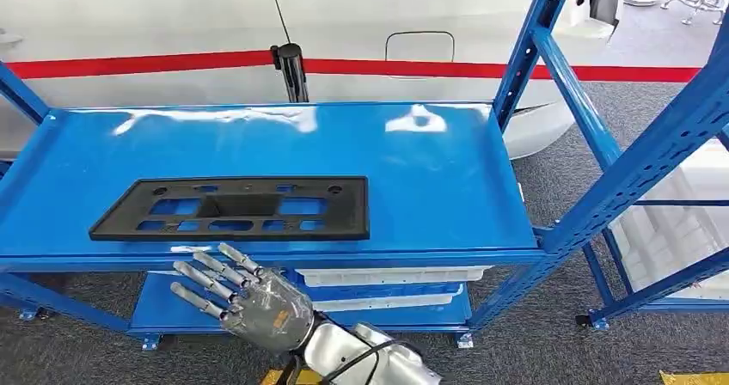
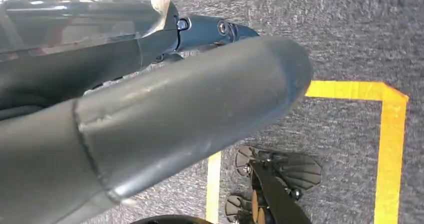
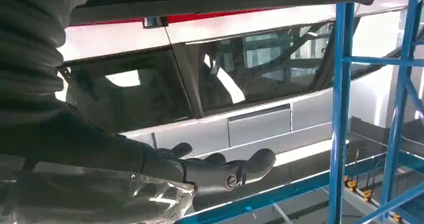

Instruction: Take the parts from the cabinet and place them on the table.

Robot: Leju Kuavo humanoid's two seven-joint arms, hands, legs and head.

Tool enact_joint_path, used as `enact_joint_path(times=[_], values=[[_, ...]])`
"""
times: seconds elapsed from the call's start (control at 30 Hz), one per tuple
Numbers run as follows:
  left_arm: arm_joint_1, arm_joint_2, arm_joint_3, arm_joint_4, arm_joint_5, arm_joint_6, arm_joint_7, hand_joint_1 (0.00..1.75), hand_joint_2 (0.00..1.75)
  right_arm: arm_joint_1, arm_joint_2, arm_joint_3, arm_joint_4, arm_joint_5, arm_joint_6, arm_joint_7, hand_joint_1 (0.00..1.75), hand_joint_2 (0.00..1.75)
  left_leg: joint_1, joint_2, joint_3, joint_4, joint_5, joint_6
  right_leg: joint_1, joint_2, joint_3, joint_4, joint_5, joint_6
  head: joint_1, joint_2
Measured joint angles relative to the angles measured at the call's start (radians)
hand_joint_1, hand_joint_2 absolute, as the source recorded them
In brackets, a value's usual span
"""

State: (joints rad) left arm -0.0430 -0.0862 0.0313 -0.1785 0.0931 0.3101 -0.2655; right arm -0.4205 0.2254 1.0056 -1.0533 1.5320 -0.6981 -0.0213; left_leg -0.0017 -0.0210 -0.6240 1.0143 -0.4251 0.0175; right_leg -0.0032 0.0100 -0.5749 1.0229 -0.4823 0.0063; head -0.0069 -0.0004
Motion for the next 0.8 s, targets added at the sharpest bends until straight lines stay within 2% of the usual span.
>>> enact_joint_path(times=[0.17, 0.27, 0.3, 0.37, 0.5, 0.8], values=[[0.0, -0.001, 0.002, 0.0, -0.001, -0.002, 0.01, 0.0, 0.0, -0.044, 0.053, -0.066, 0.089, 0.024, 0.0, 0.025, 0.0, 1.75, -0.002, 0.0, 0.0, 0.0, 0.0, 0.0, -0.001, 0.0, 0.0, 0.0, 0.0, 0.0, 0.0, 0.0], [0.0, -0.001, 0.002, 0.0, -0.016, -0.01, 0.009, 0.0, 0.0, -0.093, 0.063, -0.086, 0.152, 0.032, 0.0, 0.116, 0.0, 1.75, -0.004, 0.0, 0.0, 0.0, 0.001, 0.001, -0.003, 0.0, 0.0, 0.0, 0.0, 0.0, 0.0, 0.0], [0.0, -0.001, 0.002, 0.0, -0.024, -0.017, 0.007, 0.0, 0.0, -0.116, 0.063, -0.086, 0.197, 0.035, 0.0, 0.176, 0.0, 1.75, -0.004, 0.0, 0.001, 0.0, 0.001, 0.001, -0.004, 0.0, 0.0, 0.0, 0.0, 0.0, 0.0, 0.0], [0.0, 0.0, 0.001, 0.0, -0.035, -0.026, 0.005, 0.0, 0.0, -0.147, 0.063, -0.086, 0.245, 0.035, 0.0, 0.244, 0.0, 1.75, -0.004, 0.0, 0.001, 0.0, 0.001, 0.001, -0.004, 0.0, 0.001, 0.0, 0.0, 0.0, 0.0, 0.0], [0.0, 0.0, 0.0, 0.0, -0.044, -0.029, 0.005, 0.0, 0.0, -0.175, 0.062, -0.086, 0.309, 0.036, 0.0, 0.272, 0.0, 1.75, -0.005, 0.0, 0.001, 0.001, 0.001, 0.001, -0.005, 0.0, 0.001, 0.0, 0.001, 0.001, 0.0, 0.0], [-0.001, 0.003, -0.026, 0.0, -0.101, -0.061, 0.005, 0.0, 0.0, -0.245, 0.031, -0.073, 0.463, 0.036, -0.001, 0.495, 0.0, 1.75, -0.006, 0.0, 0.002, 0.001, 0.0, 0.001, -0.006, 0.0, 0.001, 0.0, 0.0, 0.001, 0.0, 0.0]])
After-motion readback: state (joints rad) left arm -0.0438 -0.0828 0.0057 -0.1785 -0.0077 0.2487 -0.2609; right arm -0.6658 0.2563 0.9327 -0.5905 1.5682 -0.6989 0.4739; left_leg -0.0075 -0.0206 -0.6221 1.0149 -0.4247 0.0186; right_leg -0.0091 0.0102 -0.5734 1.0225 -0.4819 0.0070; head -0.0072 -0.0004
